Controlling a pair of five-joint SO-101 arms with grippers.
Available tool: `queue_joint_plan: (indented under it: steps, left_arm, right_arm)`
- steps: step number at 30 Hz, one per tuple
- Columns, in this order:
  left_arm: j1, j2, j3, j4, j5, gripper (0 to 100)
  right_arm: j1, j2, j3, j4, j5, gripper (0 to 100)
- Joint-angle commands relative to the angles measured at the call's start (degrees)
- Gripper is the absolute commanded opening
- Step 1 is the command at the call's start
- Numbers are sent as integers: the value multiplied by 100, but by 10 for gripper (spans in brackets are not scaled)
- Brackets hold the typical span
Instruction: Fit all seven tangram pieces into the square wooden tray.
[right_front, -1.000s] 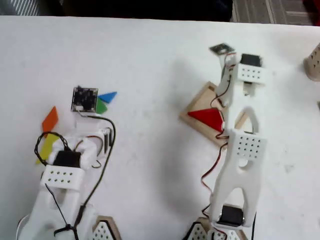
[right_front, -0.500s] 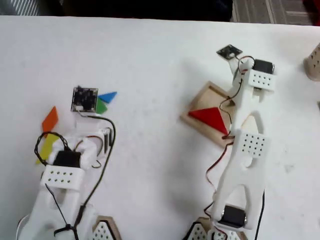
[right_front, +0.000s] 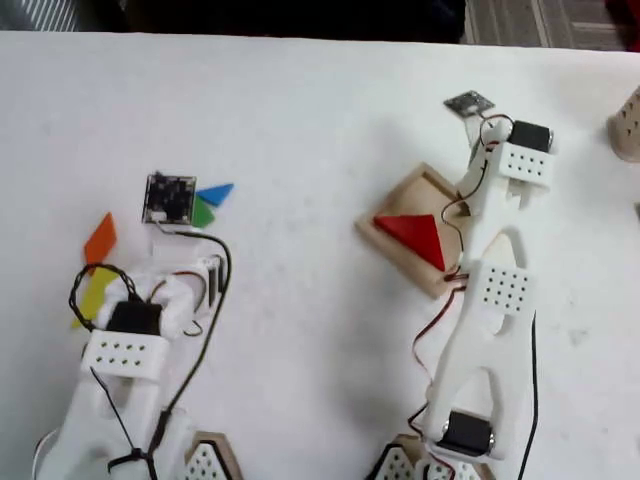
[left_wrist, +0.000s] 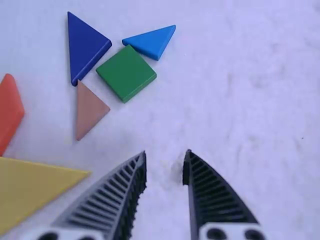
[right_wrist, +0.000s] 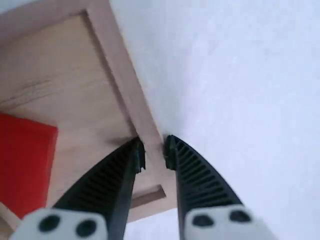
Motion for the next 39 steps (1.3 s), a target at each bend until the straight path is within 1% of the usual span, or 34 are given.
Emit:
queue_joint_plan:
  steps: [1, 5, 10, 12, 18, 22, 25, 28, 29, 30, 32, 34, 35, 37, 39]
  left_arm:
    - [-40, -22, -44, -123, -70, 139]
    - [-40, -22, -53, -123, -70, 139]
    - [-48, -22, -70, -123, -70, 139]
    - [-48, -22, -70, -123, -70, 139]
    - [-48, -22, -70, -123, -70, 139]
    - [-48, -22, -70, -123, -70, 139]
    - [-48, -22, -70, -123, -62, 139]
    - [-22, -22, -70, -105, -53, 139]
    - [-13, -22, -70, -88, -35, 139]
    - [-4, -22, -70, -88, -35, 140]
    - [-4, -22, -70, -88, -26, 140]
    - [-4, -22, -70, -79, 53, 141]
    - [-4, -22, -79, -70, 176, 146]
    - [4, -31, -88, -9, 457, 198]
    - [4, -31, -229, 299, 879, 282]
  right_arm:
    - [-145, -347, 738, 127, -941, 18]
    - [-382, -1262, 1978, 127, -1327, 18]
    - [-1095, -2598, 3965, -101, -1521, 19]
    - [-1429, -3099, 4791, -462, -1662, 19]
    - [-2519, -4734, 7587, -2114, -1960, 19]
    - [-2774, -6167, 9046, -2589, -1978, 19]
    - [-3029, -7275, 10048, -2985, -2391, 19]
    - [-3152, -8189, 10681, -3371, -2743, 25]
    - [-3178, -8400, 10796, -3415, -2875, 43]
    - [-3187, -8541, 10866, -3424, -3015, 80]
    - [-3196, -8593, 10980, -3424, -3262, 190]
    - [-3275, -8444, 11042, -3451, -3209, 291]
    - [-3327, -8312, 11051, -3433, -3112, 320]
    - [-3415, -8022, 11051, -3424, -3051, 320]
    - [-3380, -7829, 11033, -3451, -3015, 286]
